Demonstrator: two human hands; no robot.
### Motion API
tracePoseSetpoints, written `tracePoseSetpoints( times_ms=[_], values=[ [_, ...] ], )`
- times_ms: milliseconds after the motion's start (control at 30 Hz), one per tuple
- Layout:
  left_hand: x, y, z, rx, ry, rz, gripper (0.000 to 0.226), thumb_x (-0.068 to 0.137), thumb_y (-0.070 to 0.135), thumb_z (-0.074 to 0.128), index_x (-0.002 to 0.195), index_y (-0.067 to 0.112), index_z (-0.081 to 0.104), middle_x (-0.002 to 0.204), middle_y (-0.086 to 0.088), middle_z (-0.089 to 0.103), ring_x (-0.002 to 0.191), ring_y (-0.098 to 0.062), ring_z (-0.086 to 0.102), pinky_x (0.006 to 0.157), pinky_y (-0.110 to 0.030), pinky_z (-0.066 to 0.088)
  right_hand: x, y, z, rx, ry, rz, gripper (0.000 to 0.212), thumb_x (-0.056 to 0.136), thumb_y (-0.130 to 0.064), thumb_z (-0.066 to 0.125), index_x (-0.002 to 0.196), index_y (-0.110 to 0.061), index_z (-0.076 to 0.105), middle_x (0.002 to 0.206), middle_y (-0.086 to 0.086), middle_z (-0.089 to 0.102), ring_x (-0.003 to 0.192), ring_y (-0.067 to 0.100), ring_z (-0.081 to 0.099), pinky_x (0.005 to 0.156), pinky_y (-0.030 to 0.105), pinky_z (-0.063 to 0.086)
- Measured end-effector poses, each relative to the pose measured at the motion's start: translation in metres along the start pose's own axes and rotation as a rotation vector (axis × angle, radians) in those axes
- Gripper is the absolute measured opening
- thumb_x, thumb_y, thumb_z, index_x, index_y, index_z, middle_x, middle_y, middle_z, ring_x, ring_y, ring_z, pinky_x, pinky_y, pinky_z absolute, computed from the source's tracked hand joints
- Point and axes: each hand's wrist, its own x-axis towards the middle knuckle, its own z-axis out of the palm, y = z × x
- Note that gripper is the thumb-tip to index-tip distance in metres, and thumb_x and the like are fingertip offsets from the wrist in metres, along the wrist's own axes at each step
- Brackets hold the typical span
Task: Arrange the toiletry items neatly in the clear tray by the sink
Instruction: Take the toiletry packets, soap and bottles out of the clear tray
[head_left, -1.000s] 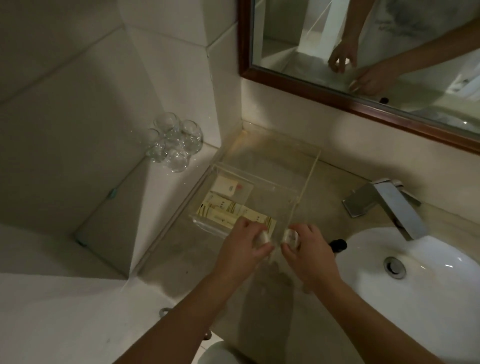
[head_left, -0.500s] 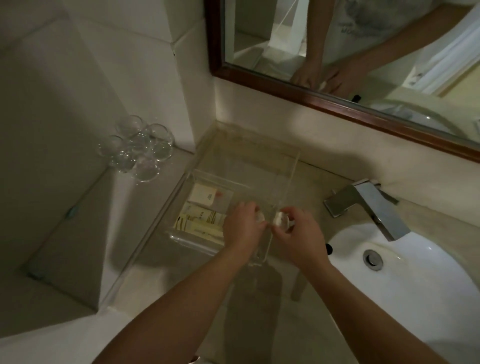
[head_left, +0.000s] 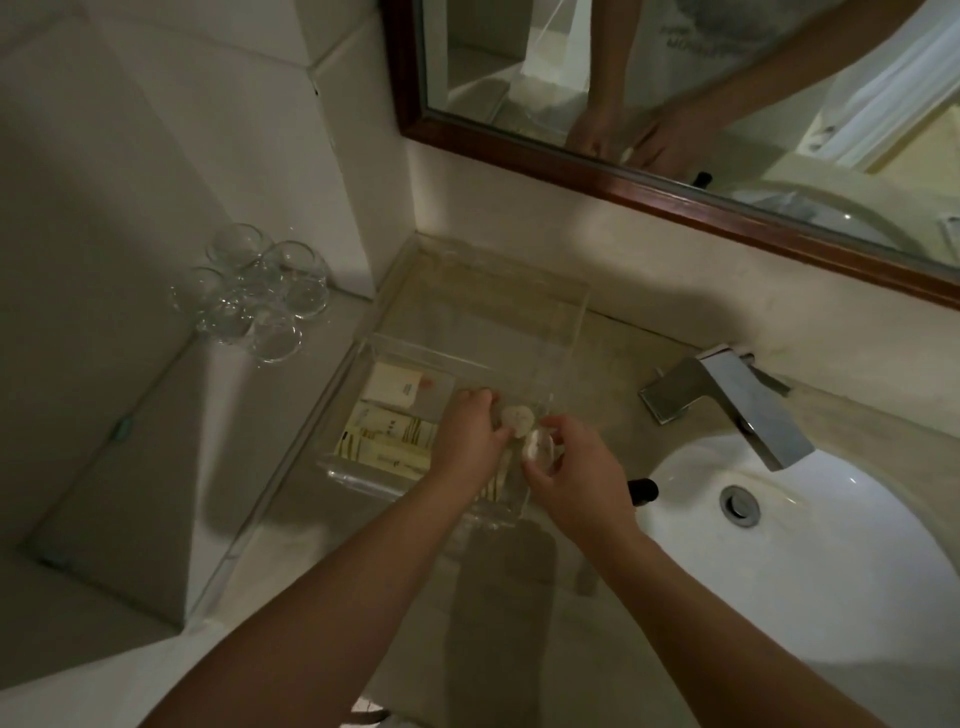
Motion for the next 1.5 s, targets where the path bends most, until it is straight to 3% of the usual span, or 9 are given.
tracePoseSetpoints(
  times_ms=[167, 333, 500, 700, 833, 1100, 1267, 1500],
  values=[
    [0.005, -0.009, -0.015, 0.087, -0.084, 0.064, 0.038, 0.079, 0.028, 0.065, 0.115, 0.016, 0.062, 0.11, -0.008, 0.064, 0.098, -0.024, 0.061, 0.082, -0.037, 0.051, -0.001, -0.006, 0.011, -0.209, -0.033, -0.109, 0.042, 0.082, -0.038, 0.066, 0.121, -0.028, 0.055, 0.11, -0.006, 0.064, 0.097, 0.016, 0.058, 0.079, 0.033, 0.05],
    [0.012, -0.004, -0.019, 0.092, -0.153, 0.142, 0.033, 0.075, 0.031, 0.065, 0.106, 0.02, 0.068, 0.1, -0.007, 0.066, 0.091, -0.026, 0.063, 0.077, -0.036, 0.052, 0.005, -0.009, 0.022, -0.407, 0.017, -0.209, 0.035, 0.078, -0.042, 0.062, 0.111, -0.031, 0.059, 0.095, -0.009, 0.066, 0.08, 0.017, 0.048, 0.067, 0.034, 0.043],
    [0.021, -0.007, -0.018, 0.107, -0.163, 0.125, 0.029, 0.071, 0.031, 0.067, 0.099, 0.026, 0.072, 0.093, -0.001, 0.071, 0.085, -0.021, 0.066, 0.073, -0.033, 0.054, 0.006, -0.006, 0.028, -0.429, 0.071, -0.227, 0.03, 0.071, -0.04, 0.068, 0.097, -0.027, 0.063, 0.079, -0.006, 0.065, 0.071, 0.02, 0.048, 0.06, 0.031, 0.037],
    [0.024, -0.007, -0.013, 0.093, -0.06, 0.026, 0.027, 0.071, 0.041, 0.072, 0.088, 0.02, 0.074, 0.086, 0.0, 0.074, 0.081, -0.02, 0.067, 0.071, -0.032, 0.054, 0.013, -0.012, 0.028, -0.466, 0.054, -0.182, 0.026, 0.077, -0.045, 0.062, 0.094, -0.027, 0.057, 0.08, -0.006, 0.064, 0.078, 0.02, 0.047, 0.068, 0.035, 0.039],
    [0.029, -0.01, -0.017, 0.112, -0.09, 0.011, 0.026, 0.079, 0.037, 0.062, 0.069, 0.013, 0.068, 0.071, -0.007, 0.07, 0.07, -0.026, 0.066, 0.06, -0.03, 0.049, 0.021, -0.016, 0.029, -0.498, 0.05, -0.172, 0.026, 0.08, -0.048, 0.061, 0.094, -0.026, 0.058, 0.084, -0.004, 0.066, 0.084, 0.023, 0.05, 0.072, 0.036, 0.037],
    [0.028, -0.013, -0.018, -0.031, -0.142, 0.057, 0.026, 0.078, 0.03, 0.059, 0.097, 0.021, 0.075, 0.091, -0.001, 0.076, 0.083, -0.019, 0.069, 0.076, -0.037, 0.056, 0.022, -0.009, 0.037, -0.577, 0.095, -0.18, 0.024, 0.082, -0.048, 0.059, 0.091, -0.026, 0.059, 0.094, -0.004, 0.064, 0.088, 0.021, 0.049, 0.071, 0.035, 0.034],
    [0.028, -0.018, -0.02, -0.012, -0.149, 0.043, 0.027, 0.074, 0.029, 0.063, 0.097, 0.021, 0.075, 0.093, 0.0, 0.075, 0.086, -0.019, 0.069, 0.076, -0.037, 0.057, 0.019, -0.003, 0.043, -0.582, 0.143, -0.154, 0.018, 0.08, -0.039, 0.065, 0.089, -0.024, 0.061, 0.101, -0.001, 0.06, 0.09, 0.022, 0.048, 0.07, 0.034, 0.037],
    [0.03, -0.019, -0.015, -0.016, -0.123, 0.029, 0.025, 0.078, 0.029, 0.066, 0.1, 0.021, 0.074, 0.097, 0.0, 0.075, 0.09, -0.017, 0.068, 0.081, -0.037, 0.056, 0.019, -0.007, 0.044, -0.581, 0.137, -0.152, 0.013, 0.078, -0.034, 0.069, 0.083, -0.024, 0.061, 0.089, -0.003, 0.059, 0.083, 0.02, 0.046, 0.065, 0.033, 0.032]
  ],
)
